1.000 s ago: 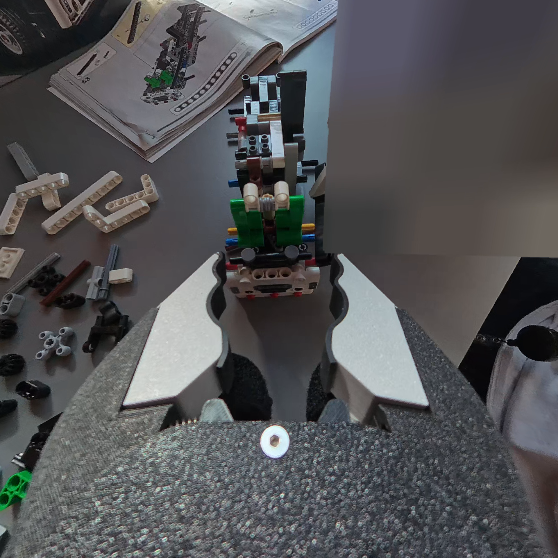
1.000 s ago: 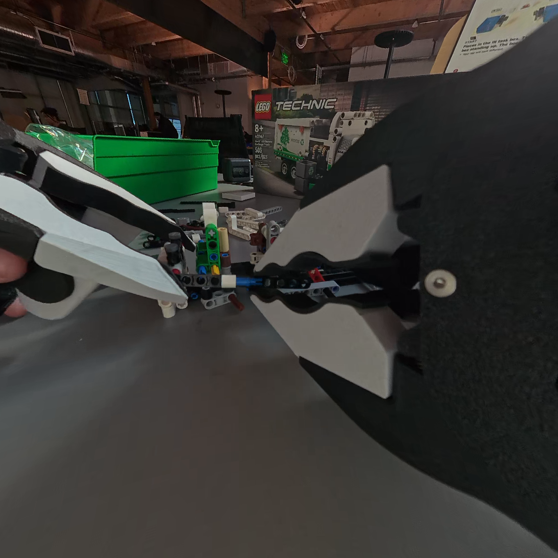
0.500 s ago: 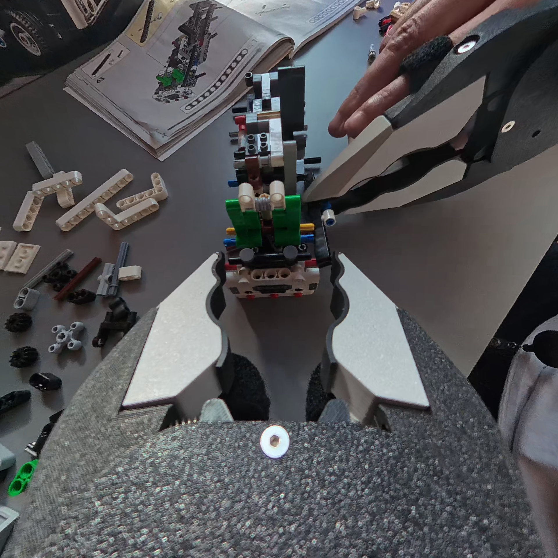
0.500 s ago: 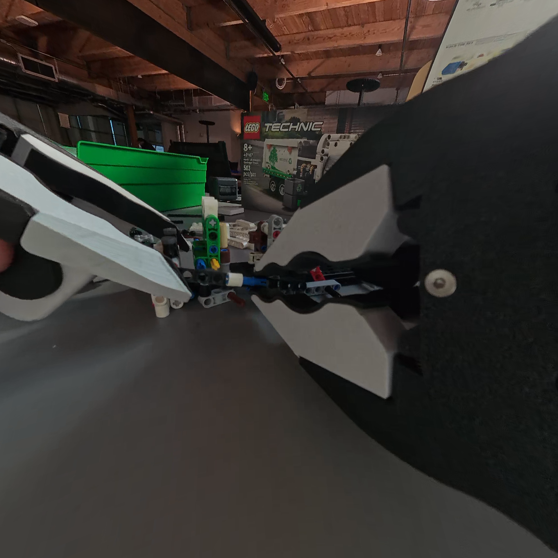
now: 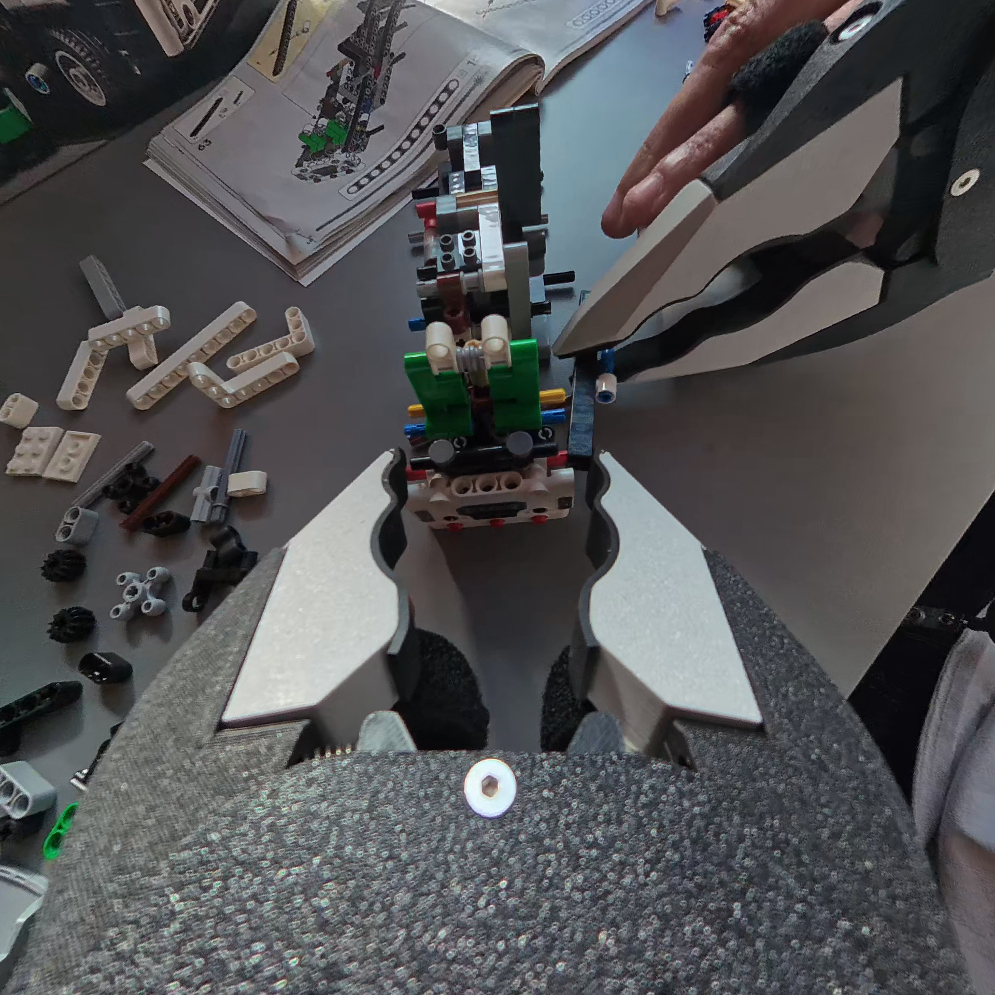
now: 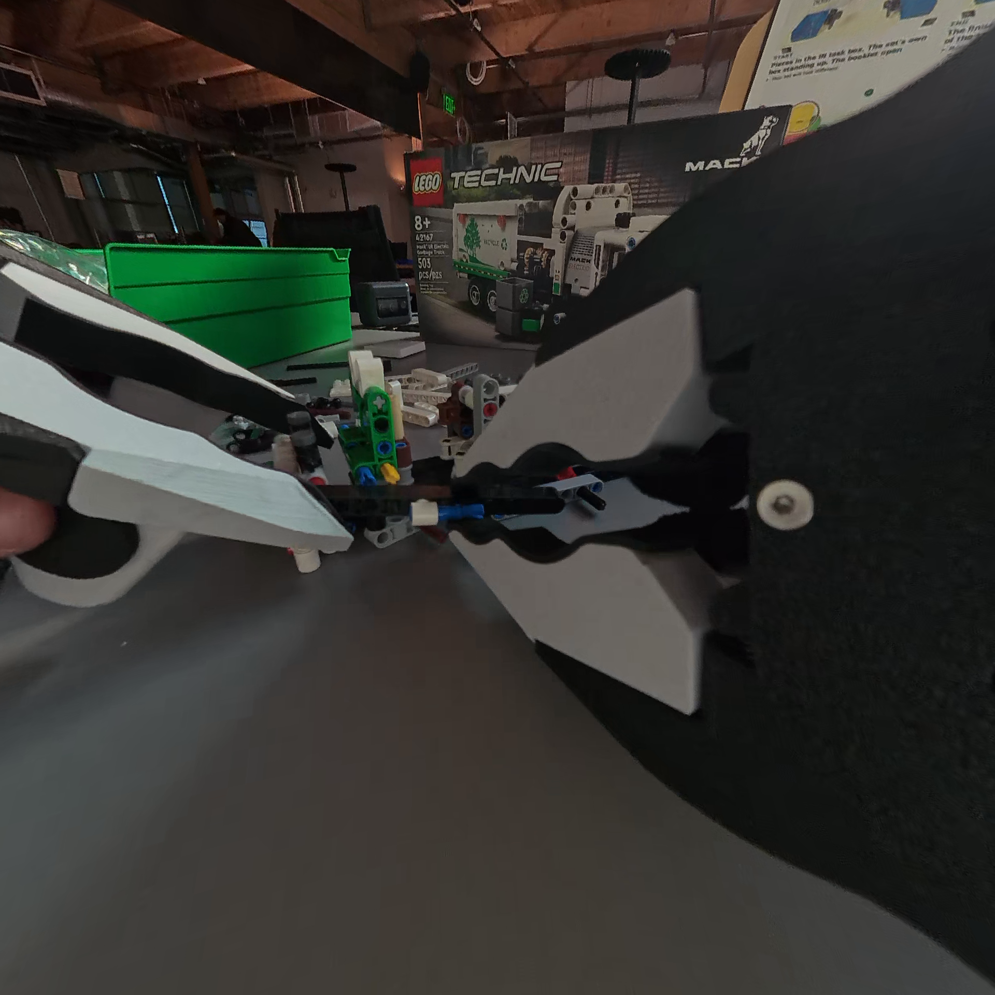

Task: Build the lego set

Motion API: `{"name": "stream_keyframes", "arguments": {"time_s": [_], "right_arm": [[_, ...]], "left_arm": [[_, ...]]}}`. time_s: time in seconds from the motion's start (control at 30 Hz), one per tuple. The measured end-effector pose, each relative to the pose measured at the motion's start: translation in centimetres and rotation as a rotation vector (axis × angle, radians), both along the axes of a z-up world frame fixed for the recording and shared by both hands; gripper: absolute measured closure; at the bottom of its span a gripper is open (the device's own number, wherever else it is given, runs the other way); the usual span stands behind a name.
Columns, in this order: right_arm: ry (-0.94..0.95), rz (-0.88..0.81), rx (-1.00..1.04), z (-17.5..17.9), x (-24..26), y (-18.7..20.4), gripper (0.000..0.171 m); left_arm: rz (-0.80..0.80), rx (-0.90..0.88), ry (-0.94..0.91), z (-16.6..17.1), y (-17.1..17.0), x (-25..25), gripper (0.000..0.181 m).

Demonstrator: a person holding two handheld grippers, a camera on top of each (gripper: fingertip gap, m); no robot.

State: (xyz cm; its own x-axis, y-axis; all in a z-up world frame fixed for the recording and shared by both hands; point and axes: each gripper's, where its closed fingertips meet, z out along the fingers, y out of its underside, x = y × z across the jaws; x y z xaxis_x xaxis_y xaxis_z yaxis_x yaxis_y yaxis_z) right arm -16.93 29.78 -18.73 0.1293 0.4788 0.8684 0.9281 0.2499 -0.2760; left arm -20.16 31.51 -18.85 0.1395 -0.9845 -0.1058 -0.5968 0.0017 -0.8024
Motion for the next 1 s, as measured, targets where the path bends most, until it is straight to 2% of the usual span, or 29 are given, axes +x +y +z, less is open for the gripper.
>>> {"name": "stream_keyframes", "arguments": {"time_s": [0.03, 0.27, 0.37, 0.47, 0.57, 0.8, 1.0], "right_arm": [[0.003, 0.002, -0.003, 0.1, 0.0, 0.0, 0.161], [0.156, 0.018, -0.136, 0.7, -0.3, -1.5, 0.152], [0.292, 0.011, -0.29, 1.1, 0.2, -1.7, 0.149], [0.344, 0.001, -0.467, 0.2, 0.6, -1.8, 0.148], [0.256, -0.006, -0.392, -0.3, 1.3, -1.1, 0.161], [0.066, 0.015, -0.147, 1.5, 1.5, -0.3, 0.161], [0.01, -0.006, -0.115, 1.1, 1.5, 0.5, 0.162]], "left_arm": [[0.001, 0.002, 0.0, 0.0, 0.0, 0.0, 0.115], [0.0, 0.005, 0.0, 0.0, 0.0, 0.0, 0.116], [-0.009, 0.006, 0.001, 0.0, 0.0, 0.0, 0.116], [-0.009, -0.003, -0.002, 0.0, 0.1, 0.0, 0.116], [-0.018, 0.018, 0.004, 0.0, 0.0, 0.0, 0.116], [-0.023, 0.042, 0.013, -0.1, 0.1, 0.1, 0.115], [-0.026, 0.063, 0.02, -0.2, 0.1, 0.1, 0.116]]}}
